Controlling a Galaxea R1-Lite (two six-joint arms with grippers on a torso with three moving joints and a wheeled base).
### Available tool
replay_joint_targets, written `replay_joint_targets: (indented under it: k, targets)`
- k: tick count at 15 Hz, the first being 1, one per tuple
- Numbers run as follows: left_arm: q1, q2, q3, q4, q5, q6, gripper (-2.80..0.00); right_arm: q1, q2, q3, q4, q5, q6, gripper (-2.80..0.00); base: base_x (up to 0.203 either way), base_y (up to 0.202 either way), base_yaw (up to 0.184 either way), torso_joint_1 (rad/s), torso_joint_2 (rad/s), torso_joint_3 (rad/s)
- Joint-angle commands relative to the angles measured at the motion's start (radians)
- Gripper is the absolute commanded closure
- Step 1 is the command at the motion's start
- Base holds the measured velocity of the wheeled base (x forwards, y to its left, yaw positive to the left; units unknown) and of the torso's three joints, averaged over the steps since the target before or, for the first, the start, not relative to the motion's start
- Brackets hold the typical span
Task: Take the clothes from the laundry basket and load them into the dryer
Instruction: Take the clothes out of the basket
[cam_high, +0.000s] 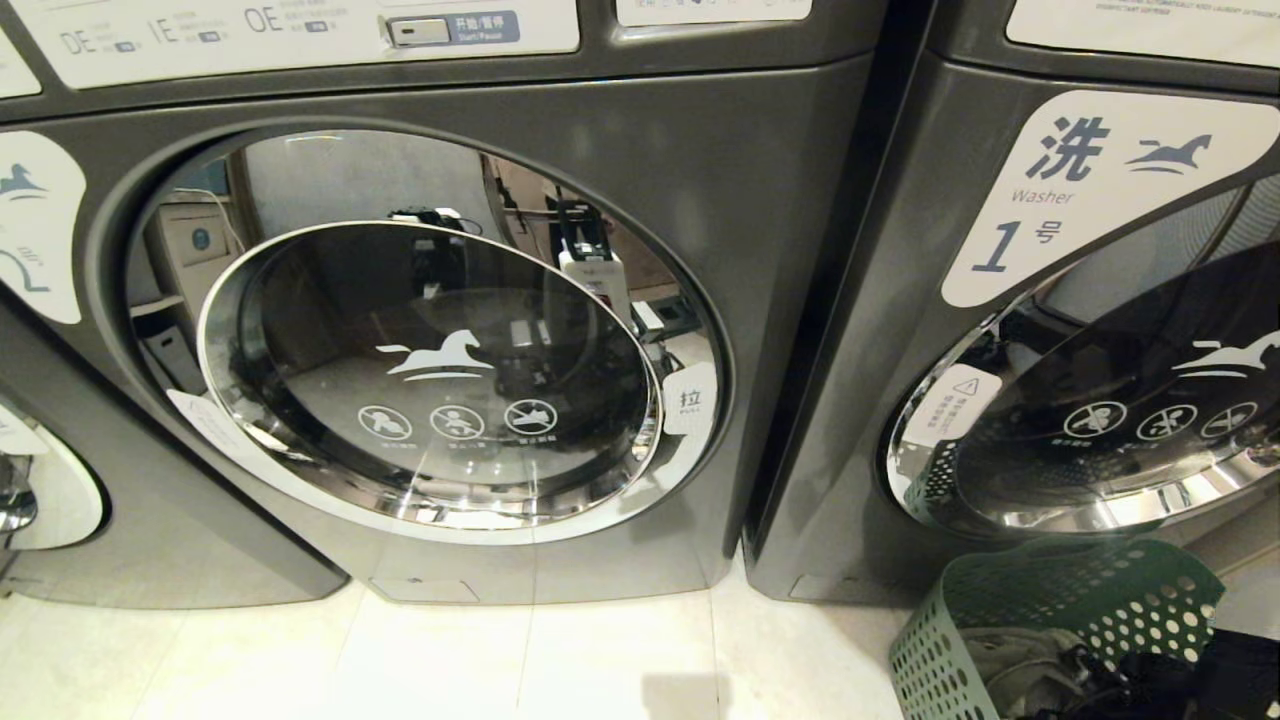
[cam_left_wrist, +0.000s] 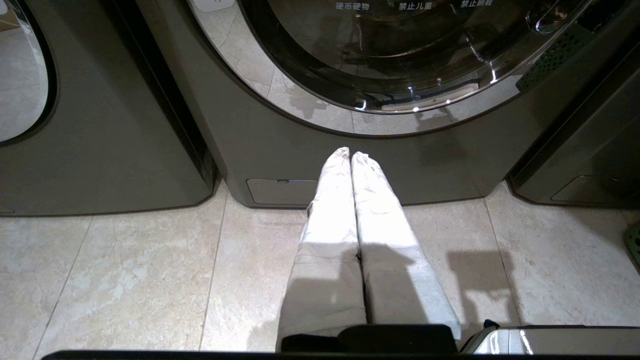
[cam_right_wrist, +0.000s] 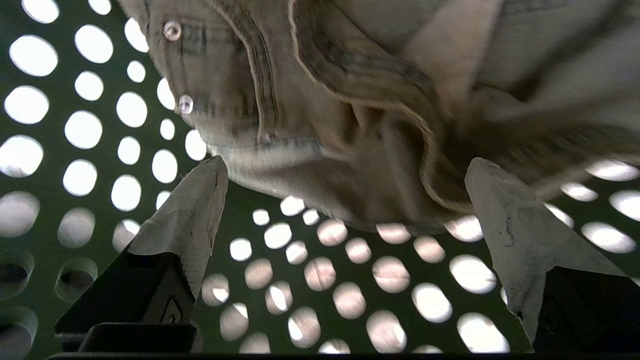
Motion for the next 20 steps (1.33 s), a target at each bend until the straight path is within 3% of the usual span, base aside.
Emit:
replay_joint_targets:
  k: [1, 5, 14, 17, 18, 19, 20]
  targets:
    - [0.000, 0.000, 0.000, 0.000, 0.000, 0.000, 0.00, 0.036, 0.034, -0.027, -0.007, -0.016, 0.034, -2.80, 0.000, 0.000, 0.000, 0.000, 0.00, 0.000]
    - [0.000, 0.000, 0.000, 0.000, 0.000, 0.000, 0.00, 0.096, 0.036, -0.060, -0.025, -0.023, 0.079, -2.80, 0.000, 0.000, 0.000, 0.000, 0.00, 0.000]
    - [0.000, 0.000, 0.000, 0.000, 0.000, 0.000, 0.00, 0.167, 0.037, -0.073, -0.041, -0.043, 0.295, -2.80, 0.000, 0.000, 0.000, 0.000, 0.00, 0.000]
    - [0.000, 0.000, 0.000, 0.000, 0.000, 0.000, 0.00, 0.169, 0.037, -0.085, -0.047, -0.142, 0.355, -2.80, 0.000, 0.000, 0.000, 0.000, 0.00, 0.000]
    - [0.000, 0.000, 0.000, 0.000, 0.000, 0.000, 0.00, 0.169, 0.037, -0.093, -0.046, -0.147, 0.371, -1.58, 0.000, 0.000, 0.000, 0.000, 0.00, 0.000]
    - [0.000, 0.000, 0.000, 0.000, 0.000, 0.000, 0.00, 0.169, 0.037, -0.110, -0.040, -0.152, 0.390, 0.00, 0.000, 0.000, 0.000, 0.000, 0.00, 0.000]
    - [0.000, 0.000, 0.000, 0.000, 0.000, 0.000, 0.00, 0.169, 0.037, -0.119, -0.033, -0.170, 0.415, 0.00, 0.000, 0.000, 0.000, 0.000, 0.00, 0.000]
